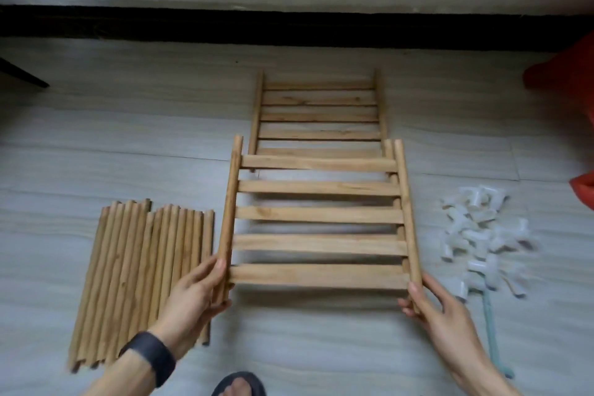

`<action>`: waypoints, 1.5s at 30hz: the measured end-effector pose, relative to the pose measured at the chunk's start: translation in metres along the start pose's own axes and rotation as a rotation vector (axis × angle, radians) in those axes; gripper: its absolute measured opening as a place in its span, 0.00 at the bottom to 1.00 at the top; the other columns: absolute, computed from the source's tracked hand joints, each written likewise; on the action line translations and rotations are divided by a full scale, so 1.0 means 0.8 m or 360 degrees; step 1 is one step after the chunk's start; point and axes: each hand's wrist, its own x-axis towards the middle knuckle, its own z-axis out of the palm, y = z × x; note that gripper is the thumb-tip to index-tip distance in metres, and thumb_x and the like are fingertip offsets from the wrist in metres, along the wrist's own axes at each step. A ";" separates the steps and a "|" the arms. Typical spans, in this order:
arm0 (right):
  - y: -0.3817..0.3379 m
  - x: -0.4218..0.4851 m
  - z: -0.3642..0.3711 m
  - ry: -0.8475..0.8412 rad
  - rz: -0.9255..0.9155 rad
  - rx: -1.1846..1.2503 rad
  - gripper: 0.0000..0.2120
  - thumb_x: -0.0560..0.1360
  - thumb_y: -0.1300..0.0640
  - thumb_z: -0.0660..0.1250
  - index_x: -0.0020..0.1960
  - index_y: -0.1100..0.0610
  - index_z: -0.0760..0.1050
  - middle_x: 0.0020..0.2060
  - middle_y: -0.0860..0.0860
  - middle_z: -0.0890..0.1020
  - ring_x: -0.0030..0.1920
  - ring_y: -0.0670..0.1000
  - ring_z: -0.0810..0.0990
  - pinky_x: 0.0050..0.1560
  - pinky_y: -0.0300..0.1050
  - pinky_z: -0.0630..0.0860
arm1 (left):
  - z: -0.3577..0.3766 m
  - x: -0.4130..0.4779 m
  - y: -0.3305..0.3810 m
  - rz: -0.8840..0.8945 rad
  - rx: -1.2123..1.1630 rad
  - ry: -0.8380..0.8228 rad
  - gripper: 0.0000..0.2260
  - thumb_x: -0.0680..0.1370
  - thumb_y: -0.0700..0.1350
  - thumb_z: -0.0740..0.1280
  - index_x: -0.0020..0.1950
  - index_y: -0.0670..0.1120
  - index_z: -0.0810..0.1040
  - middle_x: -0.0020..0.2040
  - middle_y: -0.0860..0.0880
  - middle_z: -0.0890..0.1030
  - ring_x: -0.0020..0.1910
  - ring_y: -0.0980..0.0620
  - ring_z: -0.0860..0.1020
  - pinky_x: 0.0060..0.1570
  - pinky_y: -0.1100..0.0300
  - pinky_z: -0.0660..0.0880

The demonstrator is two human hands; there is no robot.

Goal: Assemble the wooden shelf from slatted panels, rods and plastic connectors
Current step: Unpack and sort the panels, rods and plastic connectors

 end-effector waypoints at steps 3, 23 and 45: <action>0.049 -0.040 -0.012 0.0130 0.0163 -0.0008 0.18 0.77 0.64 0.70 0.66 0.58 0.77 0.45 0.61 0.85 0.36 0.52 0.86 0.36 0.33 0.80 | 0.001 -0.016 -0.057 -0.0163 -0.0029 0.0094 0.09 0.79 0.49 0.69 0.58 0.51 0.83 0.46 0.44 0.84 0.45 0.46 0.79 0.46 0.52 0.72; 0.050 -0.016 -0.020 -0.0031 -0.0021 -0.1189 0.15 0.81 0.46 0.63 0.64 0.50 0.79 0.54 0.52 0.82 0.54 0.53 0.79 0.52 0.47 0.71 | 0.020 0.011 -0.063 0.0198 0.0705 0.0110 0.17 0.84 0.42 0.61 0.74 0.51 0.71 0.56 0.50 0.79 0.51 0.52 0.77 0.56 0.53 0.77; -0.181 0.206 0.072 0.0108 -0.0406 -0.1233 0.17 0.82 0.49 0.63 0.64 0.57 0.80 0.55 0.58 0.84 0.60 0.63 0.79 0.54 0.49 0.73 | 0.073 0.147 0.230 0.0544 0.0577 0.0086 0.23 0.81 0.31 0.60 0.73 0.50 0.73 0.48 0.49 0.80 0.43 0.48 0.79 0.36 0.56 0.83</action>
